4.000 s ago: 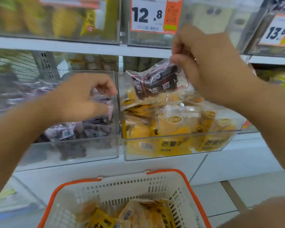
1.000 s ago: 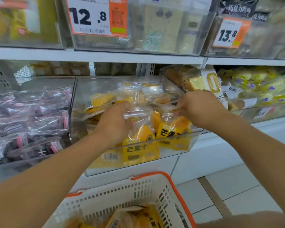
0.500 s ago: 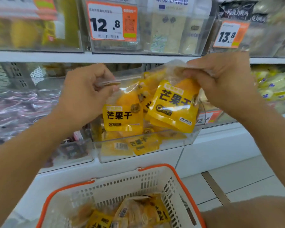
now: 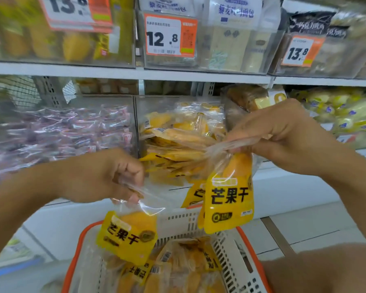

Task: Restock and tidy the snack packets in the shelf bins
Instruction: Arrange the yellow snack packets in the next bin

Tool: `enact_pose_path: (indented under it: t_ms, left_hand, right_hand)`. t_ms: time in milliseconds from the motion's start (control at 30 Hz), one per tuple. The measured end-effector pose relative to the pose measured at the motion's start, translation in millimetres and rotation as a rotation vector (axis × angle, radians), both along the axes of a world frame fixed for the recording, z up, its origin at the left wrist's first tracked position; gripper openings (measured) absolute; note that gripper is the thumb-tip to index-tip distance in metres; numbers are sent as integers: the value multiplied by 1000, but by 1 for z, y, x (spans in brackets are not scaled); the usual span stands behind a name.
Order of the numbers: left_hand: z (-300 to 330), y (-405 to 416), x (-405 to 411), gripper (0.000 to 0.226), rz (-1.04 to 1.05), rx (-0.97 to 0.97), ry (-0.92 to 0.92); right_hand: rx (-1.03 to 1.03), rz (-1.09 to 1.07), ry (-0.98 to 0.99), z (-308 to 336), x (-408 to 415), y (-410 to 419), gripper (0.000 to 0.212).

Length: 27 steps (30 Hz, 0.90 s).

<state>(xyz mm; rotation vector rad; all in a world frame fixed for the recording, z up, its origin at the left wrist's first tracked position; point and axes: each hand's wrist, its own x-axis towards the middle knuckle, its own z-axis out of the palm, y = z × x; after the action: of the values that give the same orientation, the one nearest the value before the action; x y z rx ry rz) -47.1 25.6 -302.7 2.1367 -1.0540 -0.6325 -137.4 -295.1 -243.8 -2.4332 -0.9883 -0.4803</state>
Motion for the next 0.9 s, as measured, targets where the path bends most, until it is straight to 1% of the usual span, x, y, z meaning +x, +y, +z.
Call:
enact_pose_path:
  t_ms: [33, 100, 167, 233, 300, 367, 433, 533, 600, 633, 667, 700, 733, 767, 800, 833, 867, 900]
  left_hand:
    - [-3, 0, 0, 16, -7, 35, -14]
    - [-4, 2, 0, 19, -7, 42, -7]
    - [-3, 3, 3, 14, 11, 21, 7]
    - [-3, 1, 5, 11, 25, 27, -27]
    - [-7, -4, 6, 14, 21, 31, -72]
    - [-14, -7, 10, 14, 43, 50, -38]
    - [-28, -12, 12, 15, 61, 121, 14]
    - [-53, -26, 10, 11, -26, 344, -60]
    - [-67, -37, 8, 20, -108, 509, -76]
    - [-67, -41, 8, 24, -133, 554, -115]
    - [-62, -44, 8, 22, -139, 539, -197]
    - [-52, -48, 8, 16, -131, 461, -286]
    - [-39, -51, 7, 10, -96, 322, -330]
    - [-23, -54, 6, 6, -33, 149, -350]
    - [-7, -58, 6, 3, 53, -18, -401]
    - [8, -61, 8, 4, 158, -139, -487]
    - [18, -64, 14, 8, 262, -192, -593]
    - [27, -68, 20, 11, 349, -195, -684]
  right_hand:
    - [2, 18, 13, 5, -4, -2, 14]
    - [4, 41, 40, 10, -9, -8, 12]
    - [2, 56, 107, 8, -8, -11, 15]
    - [-13, 69, 236, -10, 1, -8, 19]
    - [-63, 78, 335, -41, 13, 2, 20]
    - [-159, 75, 373, -80, 25, 13, 16]
    - [-275, 61, 387, -113, 30, 25, 12]
    - [-489, 36, 463, -152, 31, 44, 14]
    - [-681, 44, 499, -168, 28, 58, 17]
    - [-727, 66, 534, -170, 26, 63, 17]
    - [-731, 86, 586, -162, 26, 66, 18]
    - [-697, 92, 651, -146, 27, 64, 21]
    - [-618, 82, 724, -124, 30, 60, 24]
    - [-495, 57, 780, -100, 34, 52, 26]
    - [-334, 21, 789, -74, 39, 41, 27]
    - [-142, -22, 741, -51, 45, 28, 26]
    - [24, -81, 644, -34, 54, 15, 22]
    - [94, -167, 490, -25, 67, 3, 18]
